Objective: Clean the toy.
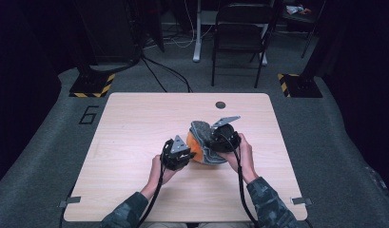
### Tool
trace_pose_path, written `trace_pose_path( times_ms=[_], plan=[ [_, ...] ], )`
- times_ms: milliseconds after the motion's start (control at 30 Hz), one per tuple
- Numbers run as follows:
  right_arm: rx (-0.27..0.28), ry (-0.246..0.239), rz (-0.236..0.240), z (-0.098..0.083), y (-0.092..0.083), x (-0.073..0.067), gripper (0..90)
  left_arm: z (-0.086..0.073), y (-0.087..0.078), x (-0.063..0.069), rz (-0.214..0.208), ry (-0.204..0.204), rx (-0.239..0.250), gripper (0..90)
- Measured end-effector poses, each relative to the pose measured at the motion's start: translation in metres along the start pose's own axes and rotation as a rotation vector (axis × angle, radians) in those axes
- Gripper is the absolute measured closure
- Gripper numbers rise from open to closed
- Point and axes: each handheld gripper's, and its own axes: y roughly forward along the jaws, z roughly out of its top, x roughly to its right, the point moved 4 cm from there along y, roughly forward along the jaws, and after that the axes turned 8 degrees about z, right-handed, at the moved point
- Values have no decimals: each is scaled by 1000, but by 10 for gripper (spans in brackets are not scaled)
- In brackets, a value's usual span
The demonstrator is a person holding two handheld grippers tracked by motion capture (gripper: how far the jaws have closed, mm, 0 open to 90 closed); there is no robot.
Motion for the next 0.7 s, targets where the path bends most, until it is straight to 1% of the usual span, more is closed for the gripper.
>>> trace_pose_path(
  times_ms=[33,133,200,333,400,500,567,600,667,700],
  plan=[
    [-3,-5,-13,-1,0,2,736,-1,0,-1,-5,-2,-5,779],
    [-10,19,-14,-4,1,7,736,-2,1,-2,-6,-13,0,775],
    [-17,29,-5,-6,1,12,735,-2,1,-2,-7,-15,2,769],
    [-28,52,-12,-10,1,20,734,-3,1,-4,-14,-14,-8,764],
    [-33,69,-19,-14,2,25,733,-3,2,-4,-9,-22,0,763],
    [-29,107,-13,-18,3,33,732,-4,2,-5,-10,-23,1,760],
    [-34,108,-21,-21,4,38,732,-4,2,-5,-10,-22,0,756],
    [-31,124,-21,-22,5,40,731,-4,2,-5,-9,-23,-1,755],
    [-32,133,-17,-26,6,45,732,-4,2,-5,-14,-24,0,754],
    [-33,149,-20,-27,7,47,732,-4,2,-5,-15,-25,-1,754]
  ],
)
